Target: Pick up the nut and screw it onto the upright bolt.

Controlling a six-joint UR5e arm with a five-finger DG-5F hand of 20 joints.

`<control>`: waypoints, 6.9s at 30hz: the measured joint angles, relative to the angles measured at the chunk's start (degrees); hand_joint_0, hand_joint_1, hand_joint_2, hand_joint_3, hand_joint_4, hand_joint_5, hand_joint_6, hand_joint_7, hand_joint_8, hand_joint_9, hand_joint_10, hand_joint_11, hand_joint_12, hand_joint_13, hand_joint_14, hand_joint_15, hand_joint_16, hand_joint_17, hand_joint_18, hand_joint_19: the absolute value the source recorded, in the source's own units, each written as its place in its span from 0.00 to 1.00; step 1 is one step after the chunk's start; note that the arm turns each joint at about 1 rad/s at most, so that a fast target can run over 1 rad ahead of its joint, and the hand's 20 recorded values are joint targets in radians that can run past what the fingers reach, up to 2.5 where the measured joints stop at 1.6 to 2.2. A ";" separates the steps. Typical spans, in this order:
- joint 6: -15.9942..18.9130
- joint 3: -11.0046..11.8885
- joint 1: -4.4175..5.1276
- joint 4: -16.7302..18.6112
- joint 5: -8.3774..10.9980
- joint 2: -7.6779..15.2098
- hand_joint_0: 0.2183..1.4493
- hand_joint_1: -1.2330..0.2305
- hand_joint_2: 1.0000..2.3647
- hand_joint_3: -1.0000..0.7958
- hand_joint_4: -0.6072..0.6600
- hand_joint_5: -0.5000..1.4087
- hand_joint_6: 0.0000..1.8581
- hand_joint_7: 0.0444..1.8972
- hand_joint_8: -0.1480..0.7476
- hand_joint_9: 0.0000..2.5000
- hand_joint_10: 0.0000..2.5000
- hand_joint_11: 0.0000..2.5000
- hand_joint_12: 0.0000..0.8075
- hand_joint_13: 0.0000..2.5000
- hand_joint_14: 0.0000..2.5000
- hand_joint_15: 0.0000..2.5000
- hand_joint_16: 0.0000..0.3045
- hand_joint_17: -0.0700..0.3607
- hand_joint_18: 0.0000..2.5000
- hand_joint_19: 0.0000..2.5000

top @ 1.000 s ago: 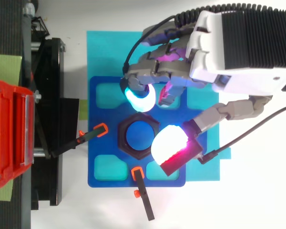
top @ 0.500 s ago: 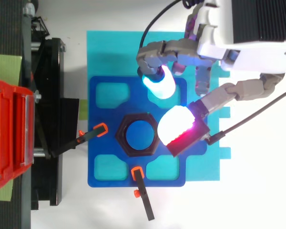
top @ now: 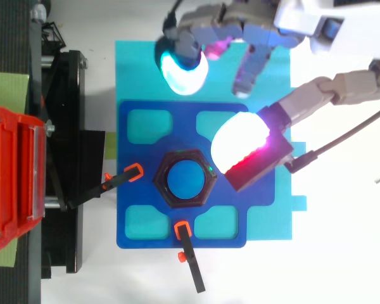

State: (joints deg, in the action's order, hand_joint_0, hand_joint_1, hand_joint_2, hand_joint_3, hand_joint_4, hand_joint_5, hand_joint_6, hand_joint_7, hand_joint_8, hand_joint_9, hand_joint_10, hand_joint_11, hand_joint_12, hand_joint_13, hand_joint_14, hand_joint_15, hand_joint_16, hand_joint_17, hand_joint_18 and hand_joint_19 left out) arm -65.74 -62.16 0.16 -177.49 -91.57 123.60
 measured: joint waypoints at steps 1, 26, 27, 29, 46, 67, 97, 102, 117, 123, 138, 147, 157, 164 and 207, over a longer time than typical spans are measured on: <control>0.00 0.47 -0.07 -0.25 -0.10 0.01 0.18 0.66 0.00 0.28 0.59 0.19 0.27 0.38 0.43 0.34 0.00 0.00 0.44 0.22 0.00 0.03 0.18 0.45 0.17 0.16; 0.53 -8.34 1.99 17.30 -2.45 0.67 0.17 0.65 0.00 0.28 0.59 0.18 0.27 0.35 0.43 0.26 0.00 0.00 0.46 0.15 0.00 0.00 0.19 0.46 0.07 0.09; 0.53 -8.36 1.94 17.14 -2.59 0.67 0.17 0.65 0.00 0.28 0.59 0.18 0.27 0.35 0.43 0.26 0.00 0.00 0.46 0.15 0.00 0.00 0.19 0.46 0.07 0.09; 0.53 -8.39 1.86 16.72 -2.77 0.68 0.17 0.65 0.00 0.28 0.59 0.18 0.27 0.35 0.43 0.26 0.00 0.00 0.46 0.15 0.00 0.00 0.19 0.46 0.07 0.09; 0.70 -10.10 1.93 16.99 -2.84 0.75 0.18 0.64 0.00 0.28 0.61 0.19 0.27 0.38 0.44 0.27 0.00 0.00 0.45 0.15 0.00 0.00 0.18 0.46 0.06 0.08; 0.53 -10.17 2.72 16.35 -2.70 0.79 0.18 0.62 0.00 0.28 0.63 0.20 0.27 0.42 0.45 0.31 0.00 0.00 0.45 0.16 0.00 0.00 0.18 0.45 0.07 0.08; 0.54 -10.19 2.69 17.14 -2.97 1.99 0.19 0.61 0.00 0.28 0.63 0.20 0.27 0.42 0.44 0.31 0.00 0.00 0.45 0.16 0.00 0.01 0.18 0.44 0.07 0.08; 0.53 -10.22 2.88 16.64 -2.77 2.00 0.19 0.61 0.00 0.28 0.63 0.20 0.27 0.42 0.44 0.31 0.00 0.00 0.45 0.16 0.00 0.01 0.18 0.44 0.07 0.08; 0.55 -10.21 2.97 16.36 -2.74 1.99 0.19 0.60 0.00 0.28 0.63 0.20 0.27 0.42 0.44 0.29 0.00 0.00 0.46 0.13 0.00 0.00 0.18 0.45 0.04 0.08; 0.55 -10.22 2.98 16.22 -2.74 1.99 0.20 0.60 0.00 0.28 0.61 0.20 0.27 0.43 0.44 0.30 0.00 0.01 0.44 0.14 0.00 0.00 0.18 0.45 0.04 0.08; 0.65 -10.21 3.09 15.99 -2.99 1.99 0.22 0.60 0.00 0.28 0.56 0.24 0.27 0.45 0.41 0.37 0.00 0.02 0.40 0.20 0.00 0.01 0.16 0.42 0.10 0.10; 0.70 -10.19 2.75 15.27 -3.08 1.98 0.23 0.60 0.00 0.28 0.50 0.28 0.27 0.57 0.38 0.47 0.00 0.02 0.36 0.25 0.00 0.02 0.15 0.40 0.15 0.11; 0.70 -10.18 2.50 14.96 -3.52 1.94 0.23 0.60 0.00 0.28 0.43 0.31 0.27 0.67 0.28 0.68 0.00 0.06 0.26 0.42 0.00 0.06 0.13 0.37 0.34 0.17; 0.70 -10.17 2.42 14.90 -3.61 1.92 0.22 0.61 0.00 0.28 0.42 0.32 0.27 0.68 0.21 0.77 0.00 0.08 0.22 0.49 0.00 0.06 0.12 0.35 0.41 0.20; 0.05 -6.74 0.41 10.23 -5.16 -0.73 0.21 0.62 0.00 0.28 0.61 0.25 0.27 0.51 0.37 0.62 0.00 0.13 0.35 0.44 0.01 0.13 0.16 0.42 0.35 0.27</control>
State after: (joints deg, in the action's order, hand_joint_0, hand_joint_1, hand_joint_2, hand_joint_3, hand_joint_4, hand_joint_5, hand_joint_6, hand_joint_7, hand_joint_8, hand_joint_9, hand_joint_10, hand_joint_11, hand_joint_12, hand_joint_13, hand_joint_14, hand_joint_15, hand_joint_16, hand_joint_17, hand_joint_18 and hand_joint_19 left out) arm -65.69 -68.91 0.57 -167.26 -96.73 122.87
